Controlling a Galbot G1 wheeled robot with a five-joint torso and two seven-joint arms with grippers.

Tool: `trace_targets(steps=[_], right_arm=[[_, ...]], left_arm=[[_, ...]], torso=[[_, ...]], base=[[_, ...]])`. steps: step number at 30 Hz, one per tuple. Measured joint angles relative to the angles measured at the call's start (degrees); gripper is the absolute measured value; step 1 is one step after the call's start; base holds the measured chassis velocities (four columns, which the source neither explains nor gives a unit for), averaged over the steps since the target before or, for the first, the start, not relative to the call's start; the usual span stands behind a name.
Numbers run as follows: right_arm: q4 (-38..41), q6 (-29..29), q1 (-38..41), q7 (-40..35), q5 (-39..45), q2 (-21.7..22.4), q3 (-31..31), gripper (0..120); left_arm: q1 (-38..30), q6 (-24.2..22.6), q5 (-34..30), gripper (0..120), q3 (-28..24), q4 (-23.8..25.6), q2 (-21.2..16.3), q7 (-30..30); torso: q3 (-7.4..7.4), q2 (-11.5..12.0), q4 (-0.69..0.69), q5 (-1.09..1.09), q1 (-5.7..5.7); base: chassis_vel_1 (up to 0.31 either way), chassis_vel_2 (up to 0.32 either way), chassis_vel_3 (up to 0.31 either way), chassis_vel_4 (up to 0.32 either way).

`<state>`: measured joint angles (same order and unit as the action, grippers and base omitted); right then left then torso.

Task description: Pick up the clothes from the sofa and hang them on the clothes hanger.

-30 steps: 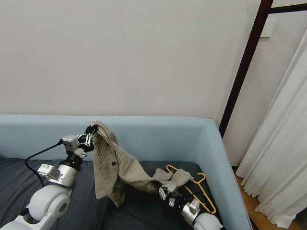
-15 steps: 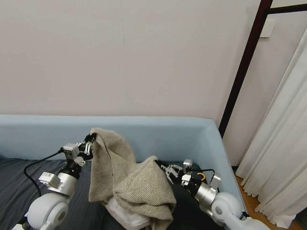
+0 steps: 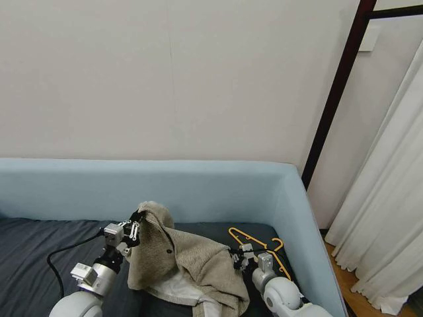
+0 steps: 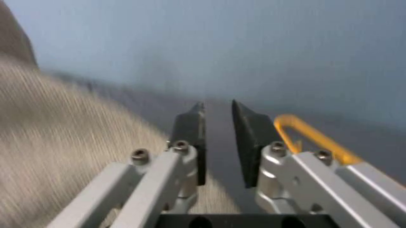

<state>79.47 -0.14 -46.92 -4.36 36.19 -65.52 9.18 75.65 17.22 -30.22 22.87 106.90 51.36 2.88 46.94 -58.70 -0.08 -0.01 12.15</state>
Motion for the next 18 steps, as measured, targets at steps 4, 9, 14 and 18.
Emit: trace_targets(steps=[4, 9, 14, 18], right_arm=[[3.41, 6.4, -0.92, 1.17, -1.23, 0.8, 0.18, 35], [9.25, 8.44, -5.22, 1.23, -10.39, 3.0, 1.29, 55], [11.99, 6.49, -8.92, 1.45, -22.87, 4.61, 4.78, 72], [9.46, 6.62, -9.01, 2.33, -31.41, 3.67, 8.47, 89]], left_arm=[[-0.69, -0.1, 0.54, 0, -0.26, -1.54, 0.76, 0.16], [-1.63, -0.37, 0.29, 0, -0.2, -2.31, 0.87, 0.4], [-2.75, -1.13, -0.93, 0, 0.15, -1.88, 0.25, 0.89], [-3.12, -1.99, -1.89, 0, 0.47, -0.56, 0.13, 1.44]], torso=[[0.0, 0.0, -0.01, -0.01, 0.0], [0.0, 0.0, -0.01, -0.01, 0.0], [0.0, 0.0, -0.03, 0.0, 0.0], [0.0, 0.0, -0.01, 0.01, 0.0]], base=[[0.0, 0.0, 0.0, 0.0], [0.0, 0.0, 0.0, 0.0], [0.0, 0.0, 0.0, 0.0], [0.0, 0.0, 0.0, 0.0]])
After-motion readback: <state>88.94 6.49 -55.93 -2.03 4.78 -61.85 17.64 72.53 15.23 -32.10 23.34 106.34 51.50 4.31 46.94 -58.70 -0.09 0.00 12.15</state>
